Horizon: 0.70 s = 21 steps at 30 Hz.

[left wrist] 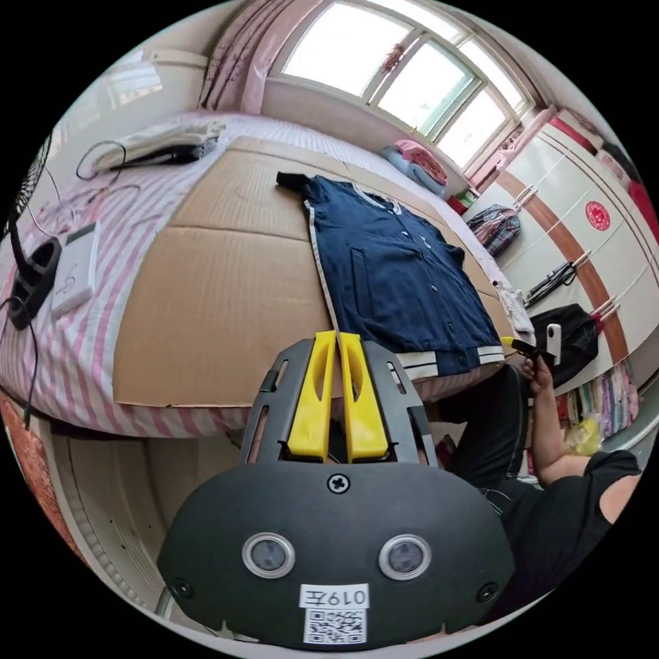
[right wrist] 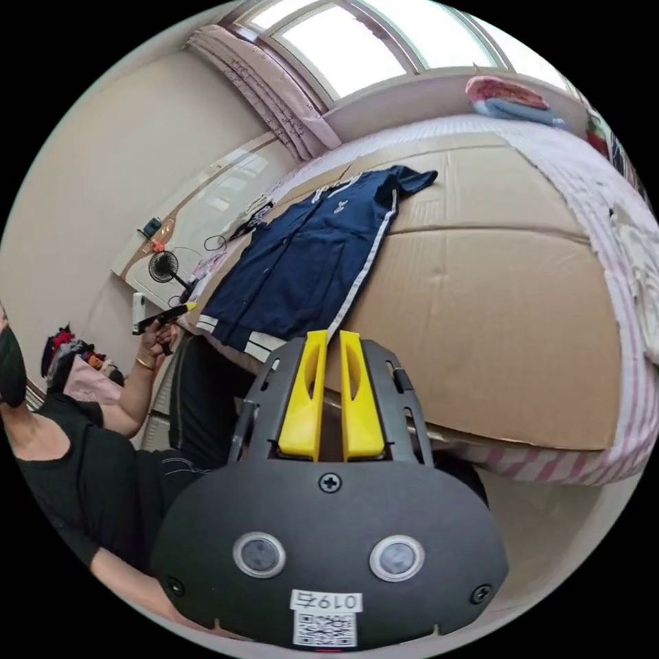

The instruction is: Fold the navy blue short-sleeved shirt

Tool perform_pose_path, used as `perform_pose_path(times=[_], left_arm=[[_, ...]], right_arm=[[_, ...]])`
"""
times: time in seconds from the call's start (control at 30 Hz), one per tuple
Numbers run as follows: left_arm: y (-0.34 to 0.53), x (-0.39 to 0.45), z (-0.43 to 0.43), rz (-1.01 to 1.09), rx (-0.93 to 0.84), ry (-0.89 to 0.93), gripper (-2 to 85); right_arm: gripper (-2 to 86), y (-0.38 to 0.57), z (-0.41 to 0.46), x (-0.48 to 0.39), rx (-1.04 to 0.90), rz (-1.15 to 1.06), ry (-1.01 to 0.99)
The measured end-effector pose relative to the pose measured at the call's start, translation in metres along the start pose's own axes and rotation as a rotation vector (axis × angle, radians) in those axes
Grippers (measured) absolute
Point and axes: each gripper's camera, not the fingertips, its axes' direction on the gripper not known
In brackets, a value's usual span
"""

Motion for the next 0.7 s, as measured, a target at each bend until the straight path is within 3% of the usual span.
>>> perform_pose_path(times=[0.1, 0.2, 0.27, 0.47, 0.7], left_arm=[[0.028, 0.081, -0.030, 0.238, 0.203, -0.229, 1.1], [0.055, 0.160, -0.019, 0.402, 0.293, -0.454, 1.0], [0.057, 0.184, -0.002, 0.428, 0.244, -0.416, 0.9], [0.062, 0.231, 0.019, 0.375, 0.144, -0.332, 1.0], [0.075, 0.263, 0.043, 0.382, -0.058, -0.453, 1.0]], right_arm=[[0.0, 0.041, 0.000, -0.092, 0.139, -0.191, 0.269], [-0.6, 0.079, 0.028, -0.183, 0.261, -0.360, 0.511], [-0.8, 0.106, 0.060, -0.239, 0.357, -0.429, 0.618], [-1.0, 0.133, 0.130, -0.316, 0.197, -0.441, 0.667], [-1.0, 0.162, 0.141, -0.338, 0.093, -0.325, 0.574]])
